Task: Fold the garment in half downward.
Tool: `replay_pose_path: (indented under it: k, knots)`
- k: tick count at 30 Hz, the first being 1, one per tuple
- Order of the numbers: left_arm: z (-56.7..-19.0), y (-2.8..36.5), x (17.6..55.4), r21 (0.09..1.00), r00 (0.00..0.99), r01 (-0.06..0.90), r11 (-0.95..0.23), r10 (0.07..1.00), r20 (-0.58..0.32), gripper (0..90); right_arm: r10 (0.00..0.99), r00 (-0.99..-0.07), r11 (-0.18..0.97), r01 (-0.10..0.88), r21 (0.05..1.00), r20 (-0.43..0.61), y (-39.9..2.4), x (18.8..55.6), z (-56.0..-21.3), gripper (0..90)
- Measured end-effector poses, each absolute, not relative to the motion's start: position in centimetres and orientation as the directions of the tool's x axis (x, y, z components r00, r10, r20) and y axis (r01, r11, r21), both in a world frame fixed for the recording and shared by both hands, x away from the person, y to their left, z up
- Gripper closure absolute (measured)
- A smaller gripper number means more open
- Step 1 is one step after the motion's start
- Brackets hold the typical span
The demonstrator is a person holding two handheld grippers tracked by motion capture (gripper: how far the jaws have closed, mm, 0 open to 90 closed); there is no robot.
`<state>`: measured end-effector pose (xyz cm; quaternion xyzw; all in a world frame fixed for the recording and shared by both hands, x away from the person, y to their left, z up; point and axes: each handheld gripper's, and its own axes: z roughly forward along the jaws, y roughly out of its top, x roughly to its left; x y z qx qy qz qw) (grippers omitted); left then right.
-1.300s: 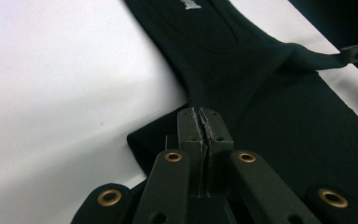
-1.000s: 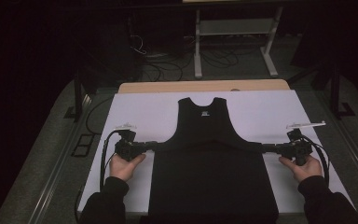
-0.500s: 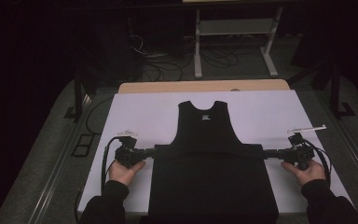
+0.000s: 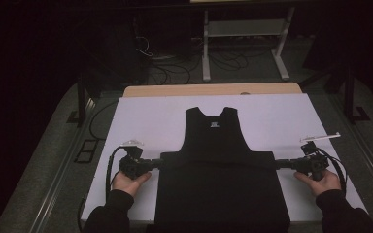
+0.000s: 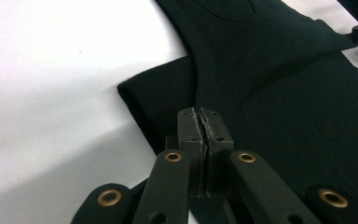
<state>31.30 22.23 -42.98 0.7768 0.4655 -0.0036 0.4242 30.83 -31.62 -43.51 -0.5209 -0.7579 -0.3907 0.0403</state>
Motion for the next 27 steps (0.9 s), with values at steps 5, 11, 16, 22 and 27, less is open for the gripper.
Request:
replay_pose_path:
  k: [5, 11, 16, 22, 27]
  knots:
    - [-42.90, 22.39, 31.07, 0.656, 0.565, 0.727, -0.201, 0.718, -0.406, 87.3, 0.754, -0.455, 0.156, 0.825, 0.544, 0.474, -31.64, 30.73, -43.58, 86.1]
    - [-42.94, 22.50, 30.78, 0.647, 0.565, 0.734, -0.206, 0.714, -0.413, 87.2, 0.751, -0.448, 0.153, 0.832, 0.533, 0.484, -31.64, 30.46, -43.64, 86.0]
    - [-43.00, 22.57, 30.70, 0.639, 0.564, 0.740, -0.210, 0.711, -0.420, 87.2, 0.745, -0.448, 0.157, 0.837, 0.524, 0.494, -31.72, 30.25, -43.70, 86.1]
    - [-42.97, 22.74, 30.54, 0.636, 0.562, 0.743, -0.208, 0.709, -0.426, 87.2, 0.743, -0.443, 0.161, 0.846, 0.509, 0.501, -31.71, 30.14, -43.82, 86.0]
    - [-43.07, 22.78, 30.46, 0.626, 0.564, 0.749, -0.217, 0.704, -0.431, 87.2, 0.741, -0.442, 0.170, 0.852, 0.495, 0.506, -31.69, 30.14, -44.08, 85.9]
